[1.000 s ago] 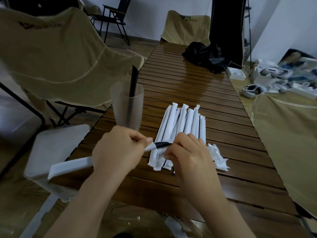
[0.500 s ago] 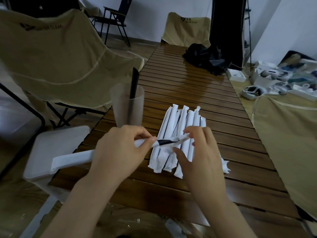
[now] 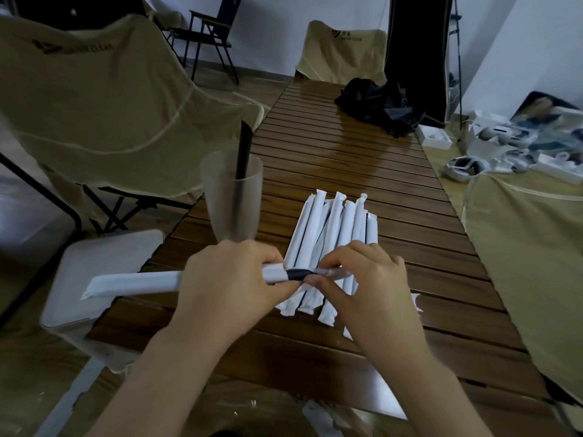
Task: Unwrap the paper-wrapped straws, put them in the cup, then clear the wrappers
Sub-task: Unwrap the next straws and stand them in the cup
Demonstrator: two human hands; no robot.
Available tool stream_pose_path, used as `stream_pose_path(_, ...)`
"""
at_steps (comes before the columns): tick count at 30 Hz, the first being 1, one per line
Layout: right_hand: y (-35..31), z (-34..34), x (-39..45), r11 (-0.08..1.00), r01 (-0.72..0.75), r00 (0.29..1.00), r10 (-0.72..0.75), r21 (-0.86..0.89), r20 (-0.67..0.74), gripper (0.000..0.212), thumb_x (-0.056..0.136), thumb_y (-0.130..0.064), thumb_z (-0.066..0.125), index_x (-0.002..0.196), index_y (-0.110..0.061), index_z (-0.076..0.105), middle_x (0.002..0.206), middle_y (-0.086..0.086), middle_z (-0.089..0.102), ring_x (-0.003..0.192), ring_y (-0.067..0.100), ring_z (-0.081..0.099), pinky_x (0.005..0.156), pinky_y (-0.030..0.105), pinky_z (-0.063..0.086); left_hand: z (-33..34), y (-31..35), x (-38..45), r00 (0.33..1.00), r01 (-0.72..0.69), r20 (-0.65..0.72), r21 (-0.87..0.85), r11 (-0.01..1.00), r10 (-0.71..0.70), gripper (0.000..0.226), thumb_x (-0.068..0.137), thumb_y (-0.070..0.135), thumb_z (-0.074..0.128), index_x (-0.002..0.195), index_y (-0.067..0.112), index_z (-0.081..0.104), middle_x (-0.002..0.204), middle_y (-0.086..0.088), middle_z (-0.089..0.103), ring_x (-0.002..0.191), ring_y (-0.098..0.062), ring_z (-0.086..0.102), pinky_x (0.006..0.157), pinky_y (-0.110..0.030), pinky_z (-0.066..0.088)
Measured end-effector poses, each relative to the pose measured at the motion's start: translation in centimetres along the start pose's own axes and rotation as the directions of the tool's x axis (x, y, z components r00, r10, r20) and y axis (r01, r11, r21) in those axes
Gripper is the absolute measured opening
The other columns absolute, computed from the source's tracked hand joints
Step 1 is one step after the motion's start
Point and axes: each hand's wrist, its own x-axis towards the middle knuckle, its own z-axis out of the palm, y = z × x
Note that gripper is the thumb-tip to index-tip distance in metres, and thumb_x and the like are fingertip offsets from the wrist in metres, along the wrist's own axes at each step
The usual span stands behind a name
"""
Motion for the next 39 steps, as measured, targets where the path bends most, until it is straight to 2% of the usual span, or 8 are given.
stream_pose_path(7, -0.2, -0.4, 0.0, 0.999, 0.011, 0.991, -0.016, 0.036, 0.132, 0.019, 0.079, -0.045, 0.057, 0.085, -0.032, 0.069, 0.08, -0.016, 0.065, 0.078, 0.007, 0.054, 0.077, 0.035, 0.042, 0.0, 0.0, 0.2, 0.999, 0.006, 0.044, 0.061, 0.998, -0.009, 0.04, 0.074, 0.077, 0.051, 0.083, 0.041, 0.065, 0.056, 0.014, 0.052, 0.055, -0.002, 0.052, 0.05, -0.016, 0.032)
stream_pose_path(13, -0.2, -0.4, 0.0, 0.992, -0.056, 0.982, 0.035, 0.11, 0.184, 0.018, 0.076, -0.016, 0.073, 0.09, -0.028, 0.07, 0.084, -0.013, 0.065, 0.084, 0.011, 0.057, 0.08, 0.042, 0.048, 0.2, 0.1, 0.4, 0.999, -0.014, 0.033, 0.067, 0.998, 0.012, 0.037, 0.076, 0.072, 0.054, 0.086, 0.039, 0.067, 0.059, 0.014, 0.055, 0.058, -0.005, 0.054, 0.052, -0.016, 0.035)
stream_pose_path(19, -0.5, -0.3, -0.1, 0.981, -0.104, 0.979, 0.072, 0.164, 0.19, 0.014, 0.078, -0.025, 0.074, 0.082, -0.03, 0.062, 0.083, -0.016, 0.059, 0.085, 0.003, 0.052, 0.07, 0.016, 0.043, 0.2, 0.1, 0.3, 0.999, -0.041, -0.006, 0.085, 0.996, 0.042, 0.039, 0.076, 0.071, 0.054, 0.083, 0.036, 0.068, 0.062, 0.014, 0.057, 0.06, -0.004, 0.054, 0.051, -0.013, 0.033)
stream_pose_path(21, -0.5, -0.1, -0.1, 0.989, -0.06, 0.986, 0.037, 0.135, 0.165, 0.015, 0.077, -0.022, 0.076, 0.082, -0.028, 0.063, 0.082, -0.014, 0.06, 0.081, 0.005, 0.053, 0.07, 0.015, 0.042, 0.2, 0.2, 0.2, 0.999, -0.044, -0.011, 0.084, 0.996, 0.045, 0.038, 0.076, 0.072, 0.053, 0.083, 0.036, 0.066, 0.063, 0.015, 0.057, 0.06, -0.003, 0.054, 0.051, -0.013, 0.031)
stream_pose_path(25, 0.2, -0.1, 0.2, 0.991, 0.018, 0.999, -0.023, 0.131, 0.039, 0.017, 0.073, -0.014, 0.08, 0.087, -0.022, 0.076, 0.08, -0.008, 0.07, 0.074, 0.013, 0.06, 0.066, 0.035, 0.053, 0.3, 0.1, 0.3, 0.999, -0.035, -0.019, 0.011, 0.999, 0.035, 0.04, 0.074, 0.076, 0.05, 0.086, 0.041, 0.065, 0.061, 0.016, 0.056, 0.058, -0.001, 0.053, 0.05, -0.015, 0.032)
stream_pose_path(29, 0.8, -0.3, 0.1, 0.988, 0.072, 0.997, -0.073, 0.136, 0.001, 0.016, 0.075, -0.018, 0.068, 0.088, -0.022, 0.078, 0.081, -0.009, 0.074, 0.074, 0.013, 0.064, 0.065, 0.041, 0.055, 0.3, 0.4, 0.2, 1.0, -0.014, 0.022, -0.028, 1.0, 0.015, 0.047, 0.066, 0.083, 0.05, 0.083, 0.042, 0.064, 0.06, 0.017, 0.057, 0.058, 0.001, 0.053, 0.05, -0.015, 0.033)
stream_pose_path(34, 0.2, -0.2, 0.0, 0.991, 0.04, 0.999, -0.041, 0.131, 0.008, 0.018, 0.078, -0.023, 0.062, 0.085, -0.028, 0.077, 0.078, -0.014, 0.073, 0.075, 0.01, 0.063, 0.07, 0.041, 0.053, 0.5, 0.4, 0.3, 0.995, -0.011, 0.098, 0.081, 0.997, 0.003, 0.04, 0.069, 0.074, 0.06, 0.081, 0.037, 0.065, 0.061, 0.014, 0.056, 0.059, -0.002, 0.053, 0.051, -0.017, 0.031)
stream_pose_path(39, -0.1, -1.0, -0.2, 0.996, 0.083, 0.996, -0.083, 0.015, -0.011, 0.018, 0.08, -0.022, 0.06, 0.084, -0.031, 0.075, 0.078, -0.018, 0.07, 0.077, 0.008, 0.059, 0.07, 0.029, 0.036, 0.9, 0.4, 0.4, 0.996, -0.026, 0.088, 0.056, 0.998, 0.021, 0.038, 0.073, 0.071, 0.059, 0.088, 0.037, 0.068, 0.062, 0.013, 0.057, 0.06, -0.003, 0.053, 0.052, -0.017, 0.033)
